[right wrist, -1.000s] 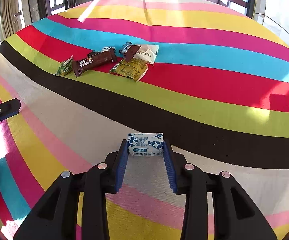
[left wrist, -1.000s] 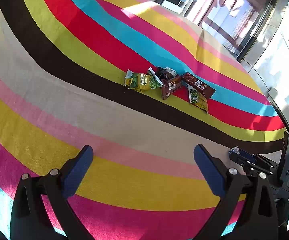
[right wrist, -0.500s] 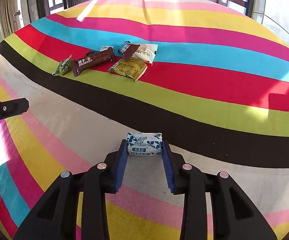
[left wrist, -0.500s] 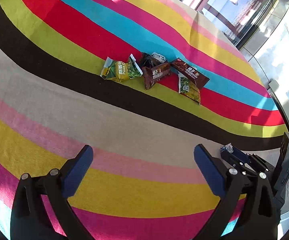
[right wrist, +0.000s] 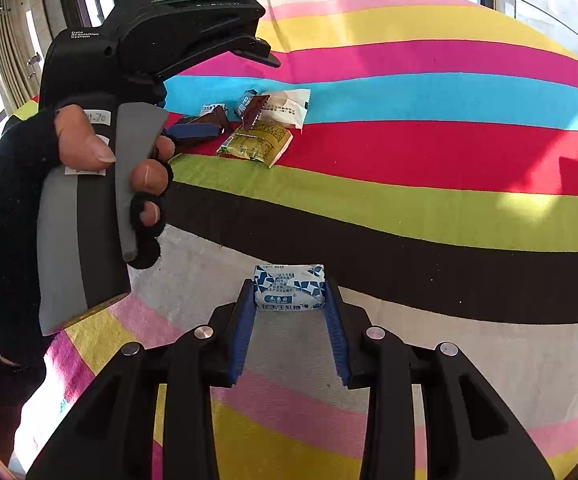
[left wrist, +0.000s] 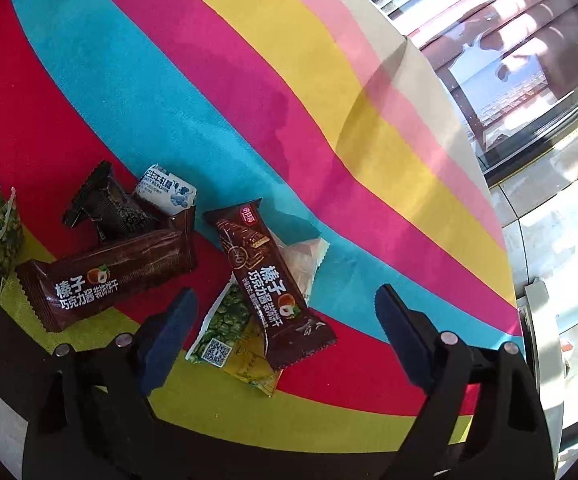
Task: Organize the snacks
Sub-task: 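Grasp a brown chocolate bar with the left tool, then carry the chocolate bar and milk candy to the white box and release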
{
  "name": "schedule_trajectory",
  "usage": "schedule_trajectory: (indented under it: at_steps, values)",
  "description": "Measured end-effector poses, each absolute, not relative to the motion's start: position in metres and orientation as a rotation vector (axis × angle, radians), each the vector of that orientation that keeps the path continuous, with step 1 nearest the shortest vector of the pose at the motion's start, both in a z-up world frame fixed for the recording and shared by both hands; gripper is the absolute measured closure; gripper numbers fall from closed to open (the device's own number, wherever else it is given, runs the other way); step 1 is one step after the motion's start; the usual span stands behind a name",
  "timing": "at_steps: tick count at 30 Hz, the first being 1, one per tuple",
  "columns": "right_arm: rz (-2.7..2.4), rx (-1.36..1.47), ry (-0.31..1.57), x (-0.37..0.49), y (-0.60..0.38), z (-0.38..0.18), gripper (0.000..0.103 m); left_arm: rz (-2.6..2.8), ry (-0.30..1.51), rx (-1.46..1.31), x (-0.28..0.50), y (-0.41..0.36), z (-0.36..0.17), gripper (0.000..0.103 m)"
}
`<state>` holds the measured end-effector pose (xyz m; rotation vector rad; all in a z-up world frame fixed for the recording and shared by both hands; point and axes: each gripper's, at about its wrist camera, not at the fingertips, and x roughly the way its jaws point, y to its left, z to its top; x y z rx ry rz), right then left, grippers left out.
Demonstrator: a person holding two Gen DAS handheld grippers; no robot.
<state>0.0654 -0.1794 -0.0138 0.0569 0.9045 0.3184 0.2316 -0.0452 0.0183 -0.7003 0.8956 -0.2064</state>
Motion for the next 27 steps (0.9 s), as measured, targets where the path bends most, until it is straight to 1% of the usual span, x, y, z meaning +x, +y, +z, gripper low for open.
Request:
schedule_trajectory:
  at_steps: [1,2,3,4,8,11,15,21,27]
  values:
    - [0.322,0.066,0.904,0.066,-0.18,-0.014,0.069,-0.208,0.903,-0.7,0.235,-0.046,0.016,0.023]
    - [0.323,0.069,0.903,0.065,-0.18,-0.014,0.069,-0.23,0.91,-0.694,0.239,-0.048,0.014,0.048]
    - [0.323,0.069,0.903,0.065,-0.18,-0.014,0.069,-0.246,0.917,-0.673,0.238,-0.051,0.013,0.069]
    - [0.323,0.07,0.903,0.065,-0.18,-0.014,0.069,-0.278,0.908,-0.663,0.233,-0.052,0.014,0.078]
    - [0.328,0.08,0.902,0.066,-0.179,-0.013,0.069,-0.359,0.816,-0.533,0.179,-0.056,0.034,0.079]
    - [0.332,0.092,0.902,0.066,-0.181,-0.013,0.069,-0.364,0.767,-0.351,0.13,-0.058,0.045,0.079]
    - [0.334,0.099,0.902,0.064,-0.183,-0.012,0.069,-0.317,0.79,-0.198,0.086,-0.042,0.041,0.079]
    - [0.346,0.134,0.902,0.066,-0.188,-0.014,0.069,-0.278,0.826,-0.078,0.042,-0.011,0.033,0.079]
    - [0.349,0.185,0.902,0.066,-0.197,-0.014,0.069,-0.265,0.851,-0.109,0.013,0.012,0.022,0.079]
